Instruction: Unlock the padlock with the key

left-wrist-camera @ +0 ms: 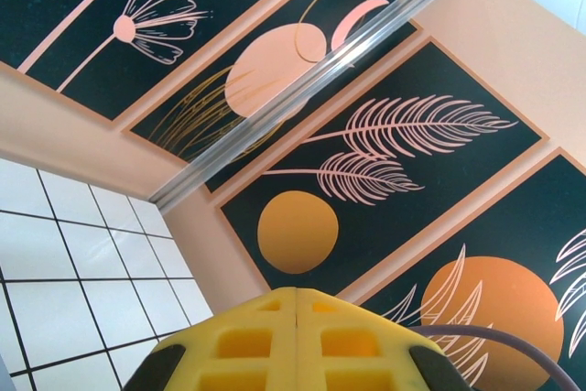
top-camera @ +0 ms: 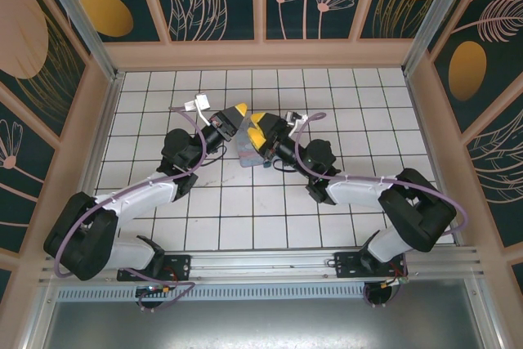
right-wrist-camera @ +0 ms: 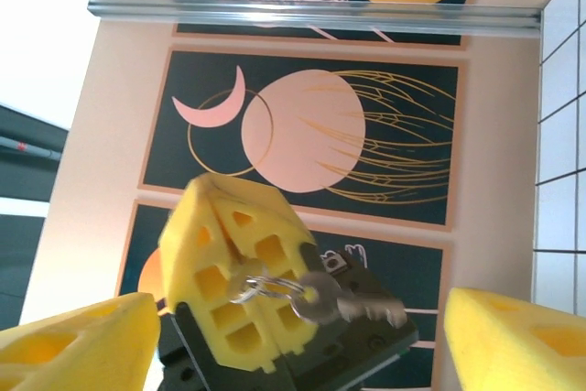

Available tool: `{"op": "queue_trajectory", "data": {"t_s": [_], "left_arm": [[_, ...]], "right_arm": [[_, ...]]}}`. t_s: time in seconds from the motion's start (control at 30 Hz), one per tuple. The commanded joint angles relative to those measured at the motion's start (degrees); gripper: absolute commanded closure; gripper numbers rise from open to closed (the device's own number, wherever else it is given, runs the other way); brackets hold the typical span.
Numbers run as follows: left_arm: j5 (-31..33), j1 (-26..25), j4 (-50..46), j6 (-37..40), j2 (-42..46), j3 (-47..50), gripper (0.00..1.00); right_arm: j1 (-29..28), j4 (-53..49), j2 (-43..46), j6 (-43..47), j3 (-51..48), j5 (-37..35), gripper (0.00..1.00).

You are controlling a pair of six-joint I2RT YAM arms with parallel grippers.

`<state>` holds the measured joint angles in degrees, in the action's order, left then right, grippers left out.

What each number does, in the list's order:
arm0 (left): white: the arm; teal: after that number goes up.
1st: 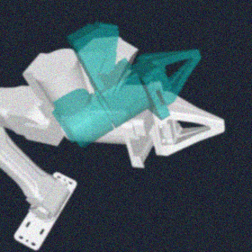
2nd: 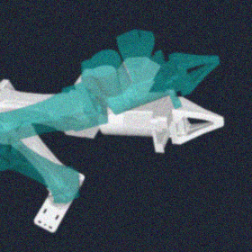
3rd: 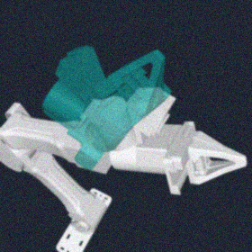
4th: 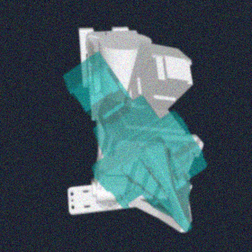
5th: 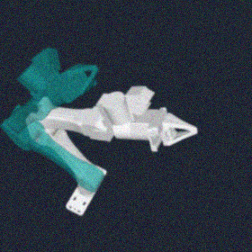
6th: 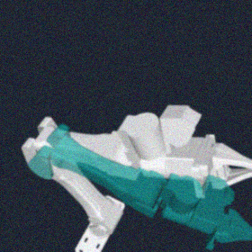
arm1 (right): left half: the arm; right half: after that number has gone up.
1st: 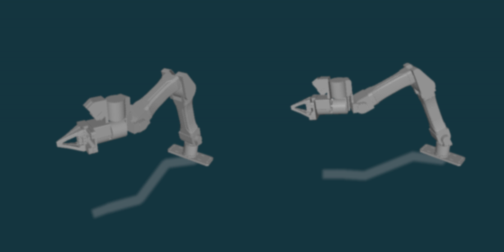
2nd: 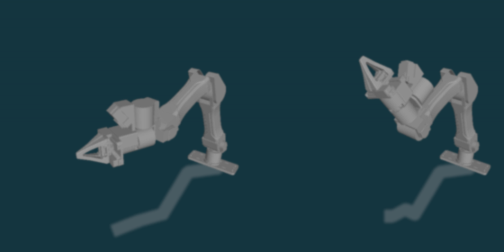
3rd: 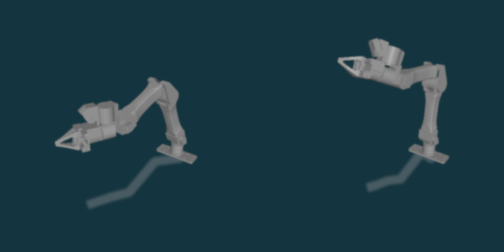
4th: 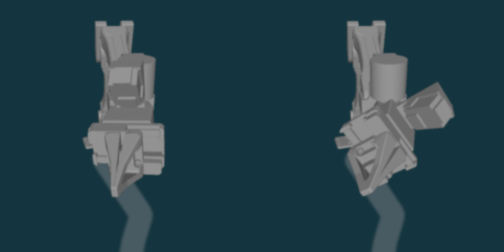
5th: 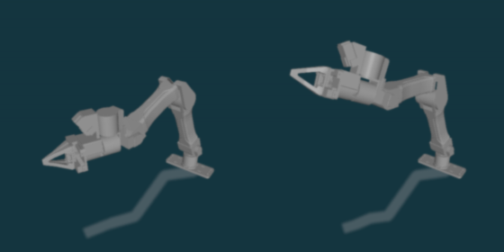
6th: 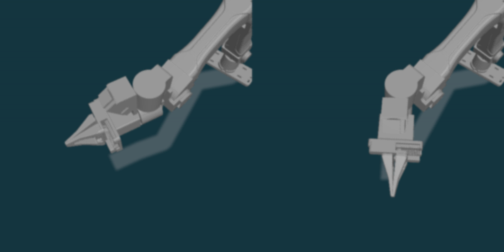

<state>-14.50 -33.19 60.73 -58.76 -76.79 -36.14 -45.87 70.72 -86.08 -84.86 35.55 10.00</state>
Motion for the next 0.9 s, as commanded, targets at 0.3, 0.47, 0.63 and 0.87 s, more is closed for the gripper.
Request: {"op": "queue_trajectory", "data": {"t_s": [0.3,0.47,0.63,0.87], "left_arm": [[-1.1,-0.3,4.5,-1.0,-1.0,0.5,1.0],[-0.9,-0.3,4.8,-1.1,-1.0,0.8,1.0],[-1.0,-0.2,4.9,-1.2,-1.1,1.0,1.0],[-1.6,-0.3,5.1,-1.3,-1.1,1.2,1.0]], "right_arm": [[0.4,6.3,-2.8,-2.4,3.9,-0.9,0.36],[0.5,7.6,-4.0,-3.2,4.2,-0.9,0.51],[0.6,7.8,-4.7,-3.3,4.4,-0.8,0.63],[1.1,8.6,-5.9,-3.9,5.2,-0.8,0.74]]}}
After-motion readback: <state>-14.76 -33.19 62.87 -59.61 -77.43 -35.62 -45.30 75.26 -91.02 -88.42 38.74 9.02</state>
